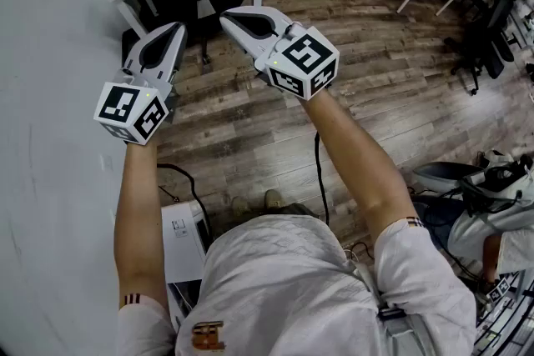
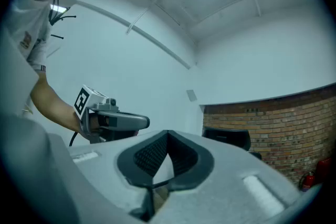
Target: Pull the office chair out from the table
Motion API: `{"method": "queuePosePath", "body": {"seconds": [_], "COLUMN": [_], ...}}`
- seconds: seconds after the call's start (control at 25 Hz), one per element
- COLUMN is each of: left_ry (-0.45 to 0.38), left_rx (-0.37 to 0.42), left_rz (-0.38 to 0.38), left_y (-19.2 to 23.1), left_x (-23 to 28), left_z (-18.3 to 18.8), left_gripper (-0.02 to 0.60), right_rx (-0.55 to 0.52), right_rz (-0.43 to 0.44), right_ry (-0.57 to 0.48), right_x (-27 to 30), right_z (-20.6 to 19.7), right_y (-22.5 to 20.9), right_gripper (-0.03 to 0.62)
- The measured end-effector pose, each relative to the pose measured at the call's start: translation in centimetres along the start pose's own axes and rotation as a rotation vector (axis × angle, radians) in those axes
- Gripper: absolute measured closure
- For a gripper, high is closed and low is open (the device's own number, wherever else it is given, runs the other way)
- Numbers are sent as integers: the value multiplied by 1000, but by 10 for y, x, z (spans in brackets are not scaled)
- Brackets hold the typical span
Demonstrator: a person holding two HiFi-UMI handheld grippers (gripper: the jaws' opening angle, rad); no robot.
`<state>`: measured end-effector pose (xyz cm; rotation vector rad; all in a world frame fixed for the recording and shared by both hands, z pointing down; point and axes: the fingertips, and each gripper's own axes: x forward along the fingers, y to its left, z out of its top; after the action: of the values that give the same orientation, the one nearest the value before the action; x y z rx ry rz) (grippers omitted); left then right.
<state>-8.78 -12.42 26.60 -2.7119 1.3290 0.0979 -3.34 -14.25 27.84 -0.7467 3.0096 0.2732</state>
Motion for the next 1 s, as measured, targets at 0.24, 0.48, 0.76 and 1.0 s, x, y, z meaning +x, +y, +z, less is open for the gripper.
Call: {"method": "queuePosePath", "body": {"seconds": [0.24,0.48,0.76,1.0], "left_ry": [-3,6,10,19], "left_rx": [1,4,19,32], "left_rz": [7,31,71,111], "left_y": [-4,-4,-5,3], "left_x": [4,9,20,21], "left_z": [0,-3,-1,-2], "left_gripper": [581,581,581,581], "right_rx": [18,15,-11,-17], "right_rz": [30,51,90,100], "right_ry": [-25,-32,-27,-32], "right_x": [-6,-10,-19,-17], "right_z": [2,3,0,-2], "right_y": [-1,-7,-19,-34], "right_gripper": [592,592,592,592]}}
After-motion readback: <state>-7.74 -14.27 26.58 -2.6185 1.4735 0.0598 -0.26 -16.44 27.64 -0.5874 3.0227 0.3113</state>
